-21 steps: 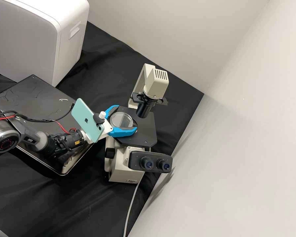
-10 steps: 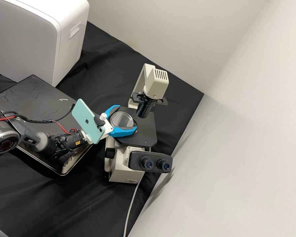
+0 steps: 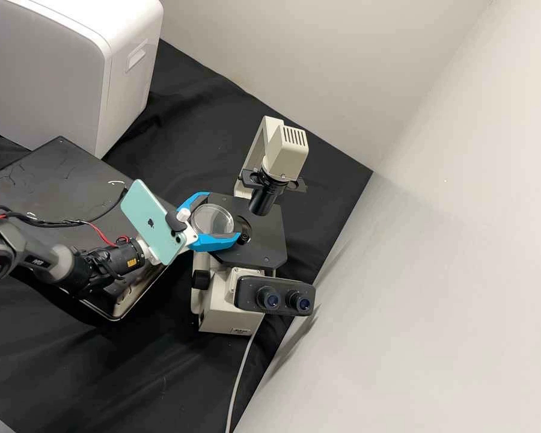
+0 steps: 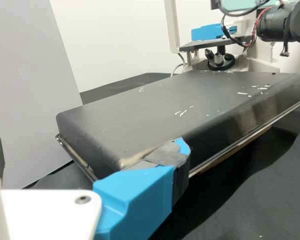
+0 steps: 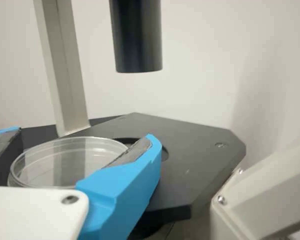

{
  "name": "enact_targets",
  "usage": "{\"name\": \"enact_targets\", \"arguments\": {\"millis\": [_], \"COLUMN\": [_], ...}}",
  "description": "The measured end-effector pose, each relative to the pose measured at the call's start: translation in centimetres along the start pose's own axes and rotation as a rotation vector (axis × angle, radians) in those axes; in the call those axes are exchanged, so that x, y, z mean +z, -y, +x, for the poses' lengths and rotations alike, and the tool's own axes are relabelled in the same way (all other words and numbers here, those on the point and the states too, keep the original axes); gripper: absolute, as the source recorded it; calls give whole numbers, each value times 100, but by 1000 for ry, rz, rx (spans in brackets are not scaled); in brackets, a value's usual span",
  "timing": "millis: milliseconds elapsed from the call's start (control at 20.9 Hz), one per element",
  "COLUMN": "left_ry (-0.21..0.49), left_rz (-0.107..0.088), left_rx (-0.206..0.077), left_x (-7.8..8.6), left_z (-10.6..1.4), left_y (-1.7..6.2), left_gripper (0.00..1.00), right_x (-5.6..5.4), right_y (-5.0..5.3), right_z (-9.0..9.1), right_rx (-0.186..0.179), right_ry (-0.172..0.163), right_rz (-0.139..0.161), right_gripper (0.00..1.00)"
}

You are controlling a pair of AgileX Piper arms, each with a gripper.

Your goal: Place the petri dish on the bench

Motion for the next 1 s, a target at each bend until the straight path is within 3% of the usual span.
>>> {"name": "enact_targets", "arguments": {"millis": [191,478,764,1003], "left_ry": [0,0,0,0], "left_rz": [0,0,0,0], "left_rx": [0,0,0,0], "left_x": [0,0,0,0], "left_z": [0,0,0,0], "left_y": [0,0,0,0], "left_gripper": [100,100,100,100], "right_x": [-140,-361,-644,-729], "right_y": [75,236,299,416], "right_z": [-159,-419,-631,-724], "right_rx": [-40,-124,-167,-211], "right_ry": [-34,-96,-203,-234], "right_rz": [33,36,48,38], "right_gripper": [0,0,0,0]}}
